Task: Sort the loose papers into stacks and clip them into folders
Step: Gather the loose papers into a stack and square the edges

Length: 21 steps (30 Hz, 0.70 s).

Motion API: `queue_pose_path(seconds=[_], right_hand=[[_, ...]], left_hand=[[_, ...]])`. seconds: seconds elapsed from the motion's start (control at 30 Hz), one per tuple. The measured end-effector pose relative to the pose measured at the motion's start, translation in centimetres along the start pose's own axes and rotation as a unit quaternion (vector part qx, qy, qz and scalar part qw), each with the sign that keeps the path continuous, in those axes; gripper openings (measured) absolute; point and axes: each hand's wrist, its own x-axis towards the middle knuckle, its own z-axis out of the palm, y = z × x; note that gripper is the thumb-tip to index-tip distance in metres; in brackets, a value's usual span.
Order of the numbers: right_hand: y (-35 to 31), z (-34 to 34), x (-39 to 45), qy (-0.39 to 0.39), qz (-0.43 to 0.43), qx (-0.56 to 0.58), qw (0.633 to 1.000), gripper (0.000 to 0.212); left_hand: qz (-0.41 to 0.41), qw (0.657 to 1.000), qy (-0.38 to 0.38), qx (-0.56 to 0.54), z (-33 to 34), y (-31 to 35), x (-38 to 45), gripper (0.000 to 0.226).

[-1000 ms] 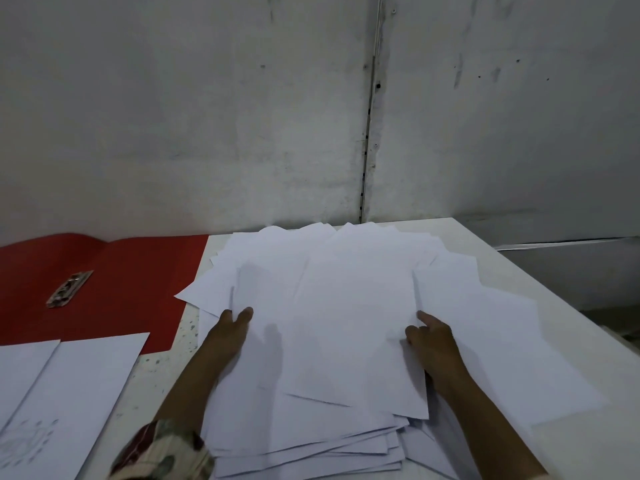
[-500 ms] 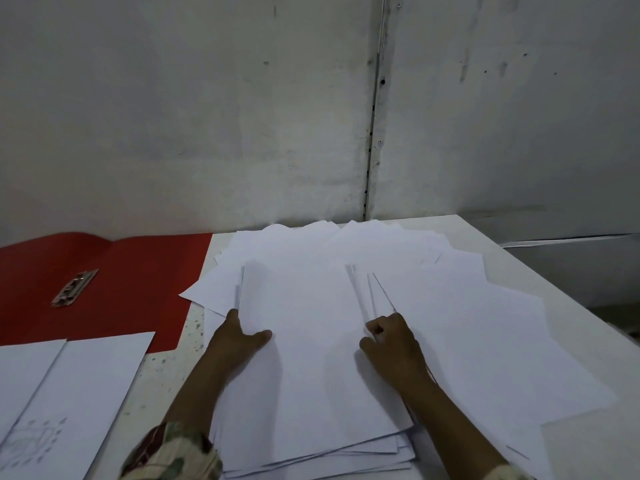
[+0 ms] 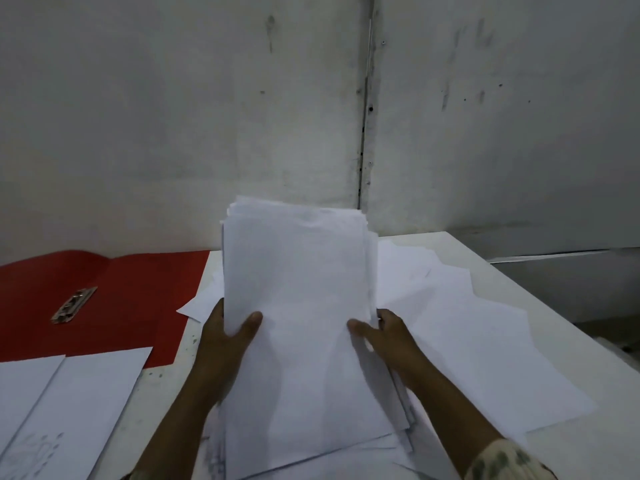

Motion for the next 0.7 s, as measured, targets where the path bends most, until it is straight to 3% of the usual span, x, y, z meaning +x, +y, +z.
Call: queue_pose_path(seconds=[0.07, 0.2, 0.4, 0.47, 0.57, 0.6, 0.7], right_hand=[[-1.8, -0.7, -0.4, 0.03, -0.049, 0.023, 0.998, 0.012], [-5.5, -2.4, -1.3, 0.054, -0.138, 0.091, 0.985, 0.013], [-8.8, -3.6, -2.6, 0.067, -0.257, 0.139, 0.954, 0.025], [-8.8, -3.9, -2.8, 0.064, -0.264, 0.157, 0.95, 0.024], [-8.7, -4.4, -2.8, 0.052, -0.246, 0.177, 0.952, 0.035], [-8.8, -4.4, -2.8, 0.046, -0.238, 0.183, 0.953, 0.036], [-8.7, -4.2, -2.8, 0.035, -0.212, 0.189, 0.958, 0.032]], left_hand=[[0.019, 0.999, 0.014, -0.034, 0.1, 1.5, 0.2, 0.048], [0.077, 0.992, 0.071, -0.071, 0.4, 4.5, 1.0, 0.017], [0.119, 0.979, 0.107, -0.129, 0.6, 8.8, 1.0, 0.015], [0.136, 0.974, 0.105, -0.146, 0.6, 9.1, 0.8, 0.033], [0.169, 0.975, 0.093, -0.112, 0.4, 8.9, 1.1, 0.101], [0.166, 0.976, 0.084, -0.112, 0.3, 8.7, 1.1, 0.108], [0.137, 0.981, 0.07, -0.12, 0.4, 8.2, 0.9, 0.102]])
